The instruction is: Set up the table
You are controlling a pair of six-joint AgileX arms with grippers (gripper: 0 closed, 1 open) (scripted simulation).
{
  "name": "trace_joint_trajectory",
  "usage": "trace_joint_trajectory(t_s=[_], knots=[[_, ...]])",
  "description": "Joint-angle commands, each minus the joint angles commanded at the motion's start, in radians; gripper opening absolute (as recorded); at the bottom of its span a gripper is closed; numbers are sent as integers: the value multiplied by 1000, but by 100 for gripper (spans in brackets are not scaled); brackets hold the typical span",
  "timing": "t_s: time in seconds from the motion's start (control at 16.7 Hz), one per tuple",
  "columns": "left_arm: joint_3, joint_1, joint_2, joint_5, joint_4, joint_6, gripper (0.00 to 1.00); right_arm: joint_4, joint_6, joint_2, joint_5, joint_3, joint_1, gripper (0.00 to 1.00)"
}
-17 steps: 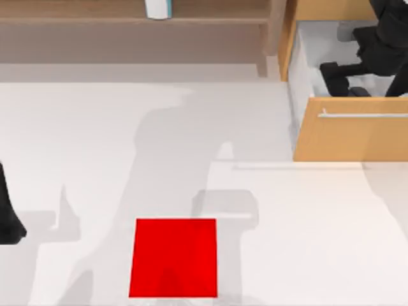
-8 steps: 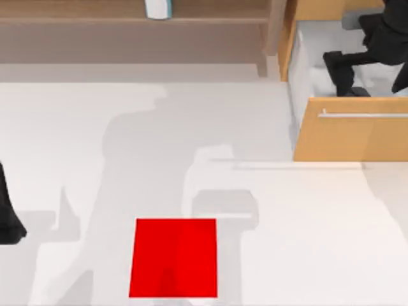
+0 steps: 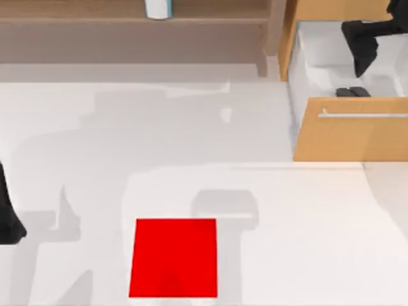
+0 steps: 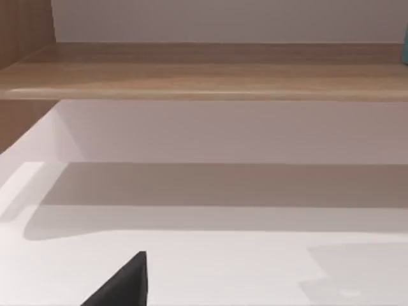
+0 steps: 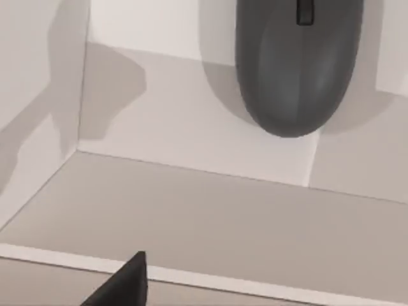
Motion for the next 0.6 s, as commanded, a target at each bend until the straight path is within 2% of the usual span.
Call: trace_joint_trajectory(t_s=[0.24,0.6], knots=[[0,0,0,0,0,0,100,76,-3,46,5,-30,-9,100],[0,0,0,0,0,0,100,308,-8,182,12,-134,-2,100]])
